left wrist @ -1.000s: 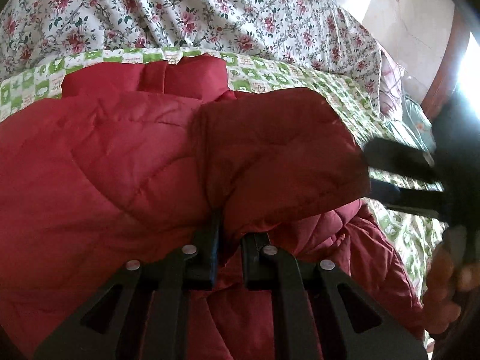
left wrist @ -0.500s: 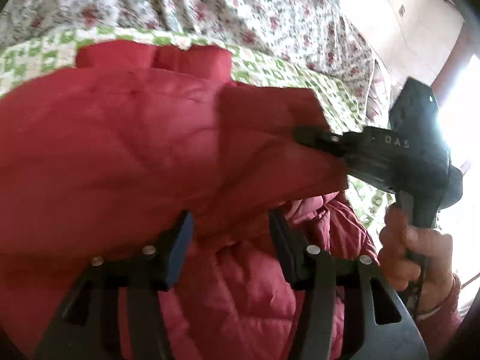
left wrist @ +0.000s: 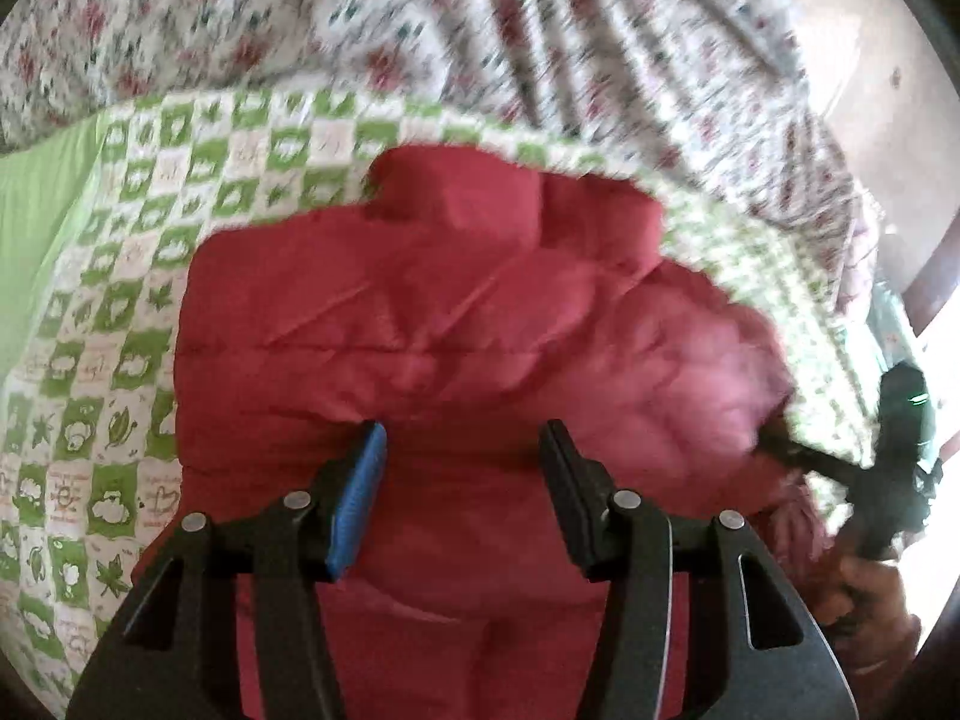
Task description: Fold large clothes
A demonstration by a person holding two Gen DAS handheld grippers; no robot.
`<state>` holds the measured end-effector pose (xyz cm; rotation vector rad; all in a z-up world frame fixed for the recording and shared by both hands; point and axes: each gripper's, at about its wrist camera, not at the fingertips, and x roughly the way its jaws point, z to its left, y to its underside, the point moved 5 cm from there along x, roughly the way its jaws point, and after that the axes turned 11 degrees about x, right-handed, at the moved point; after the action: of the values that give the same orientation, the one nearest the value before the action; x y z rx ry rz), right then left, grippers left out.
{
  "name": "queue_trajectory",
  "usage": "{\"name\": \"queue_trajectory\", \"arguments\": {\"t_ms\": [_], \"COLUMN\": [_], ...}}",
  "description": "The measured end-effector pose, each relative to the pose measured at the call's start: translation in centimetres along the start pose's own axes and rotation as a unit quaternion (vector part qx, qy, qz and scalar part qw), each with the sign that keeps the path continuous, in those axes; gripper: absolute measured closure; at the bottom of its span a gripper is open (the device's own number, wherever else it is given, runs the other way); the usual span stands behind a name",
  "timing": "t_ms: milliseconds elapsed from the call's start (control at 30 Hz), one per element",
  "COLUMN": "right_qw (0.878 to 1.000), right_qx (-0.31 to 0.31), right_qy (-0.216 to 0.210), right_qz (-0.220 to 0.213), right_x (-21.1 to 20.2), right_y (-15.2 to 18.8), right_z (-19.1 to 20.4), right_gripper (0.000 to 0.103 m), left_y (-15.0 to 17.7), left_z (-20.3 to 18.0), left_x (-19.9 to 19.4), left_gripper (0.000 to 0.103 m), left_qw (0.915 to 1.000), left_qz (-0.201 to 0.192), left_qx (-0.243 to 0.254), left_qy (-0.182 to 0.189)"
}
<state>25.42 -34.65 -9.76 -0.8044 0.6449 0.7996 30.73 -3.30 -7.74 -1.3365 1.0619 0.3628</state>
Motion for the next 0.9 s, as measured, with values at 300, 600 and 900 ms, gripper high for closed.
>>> {"name": "queue_trajectory", "arguments": {"t_ms": [300, 600, 900], "right_qw": [0.982, 0.975, 0.979], "right_qx": [-0.098, -0.164, -0.146], "right_qy": [0.083, 0.143, 0.139], "right_qz": [-0.140, -0.049, -0.040], "right_x": [-6.4, 1.6, 3.0], "right_y": [0.1, 1.8, 1.3], "right_z": [5.1, 6.8, 5.0], "right_gripper": [0.076, 0.070, 0.070], "left_y": [1.6, 1.6, 2.0], "left_z": [0.6, 0.5, 2.4], "left_x": [2.4, 1.0, 2.3], "left_gripper": [0.051, 0.051, 0.051], "left_qw": [0.9997, 0.9990, 0.9985], "left_qz": [0.018, 0.015, 0.037], "left_qx": [0.006, 0.025, 0.019], "left_qy": [-0.018, -0.032, -0.035]}}
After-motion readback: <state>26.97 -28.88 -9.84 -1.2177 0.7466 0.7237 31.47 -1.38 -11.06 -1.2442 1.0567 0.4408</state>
